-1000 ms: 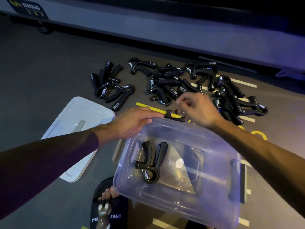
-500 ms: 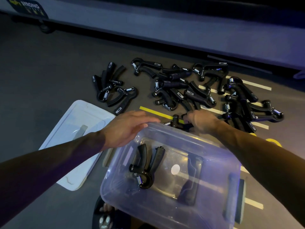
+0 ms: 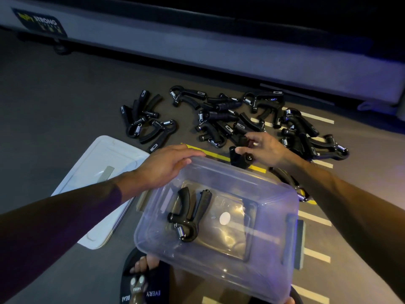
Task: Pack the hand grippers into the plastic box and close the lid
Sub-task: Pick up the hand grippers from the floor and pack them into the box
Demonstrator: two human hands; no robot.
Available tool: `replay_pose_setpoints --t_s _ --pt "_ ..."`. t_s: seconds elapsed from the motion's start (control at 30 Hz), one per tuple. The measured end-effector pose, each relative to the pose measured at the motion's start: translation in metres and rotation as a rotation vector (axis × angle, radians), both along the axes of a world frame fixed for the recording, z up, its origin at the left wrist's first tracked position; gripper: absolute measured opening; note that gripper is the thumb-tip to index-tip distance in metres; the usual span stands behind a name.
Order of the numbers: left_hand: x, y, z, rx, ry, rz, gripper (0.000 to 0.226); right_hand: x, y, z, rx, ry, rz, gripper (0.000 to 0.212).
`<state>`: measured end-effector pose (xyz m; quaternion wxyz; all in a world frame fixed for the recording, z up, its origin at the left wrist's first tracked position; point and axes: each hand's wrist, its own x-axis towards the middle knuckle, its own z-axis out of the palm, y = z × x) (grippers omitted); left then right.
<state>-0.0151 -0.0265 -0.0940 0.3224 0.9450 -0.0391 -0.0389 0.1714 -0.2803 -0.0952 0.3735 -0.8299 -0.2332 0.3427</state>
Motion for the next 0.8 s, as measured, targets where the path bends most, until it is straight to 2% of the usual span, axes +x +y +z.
replay_pose_setpoints --t_s 0.2,0.33,0.43,0.53,0.57,0.63,0.73,0.8 --pt "-0.008 -0.011 -0.003 -0.036 -0.025 0.049 0.038 -0.005 -0.020 0.063 0.263 0.136 -0.182 0.010" --pt "-0.012 -0.022 0.000 -0.075 -0.009 0.033 0.041 -0.012 -0.020 0.114 0.432 0.269 -0.167 0.021" --pt "0.000 -0.027 0.018 -0.170 0.020 0.119 0.043 -0.018 -0.016 0.136 0.432 0.337 -0.059 0.020" --pt "0.017 -0.039 0.059 -0.596 0.029 0.230 0.030 -0.026 -0.007 0.137 0.358 0.415 0.018 0.023" --pt "0.020 -0.043 0.071 -0.665 0.043 0.218 0.035 -0.029 -0.003 0.134 0.334 0.435 0.034 0.026" --pt "0.021 -0.045 0.083 -0.677 0.109 0.125 0.044 -0.034 0.004 0.127 0.308 0.471 0.027 0.032" --pt "0.015 -0.037 0.073 -0.604 0.212 -0.052 0.026 -0.039 0.010 0.116 0.250 0.491 0.049 0.038" --pt "0.013 -0.030 0.062 -0.602 0.246 -0.072 0.022 -0.041 0.009 0.109 0.208 0.472 0.067 0.044"
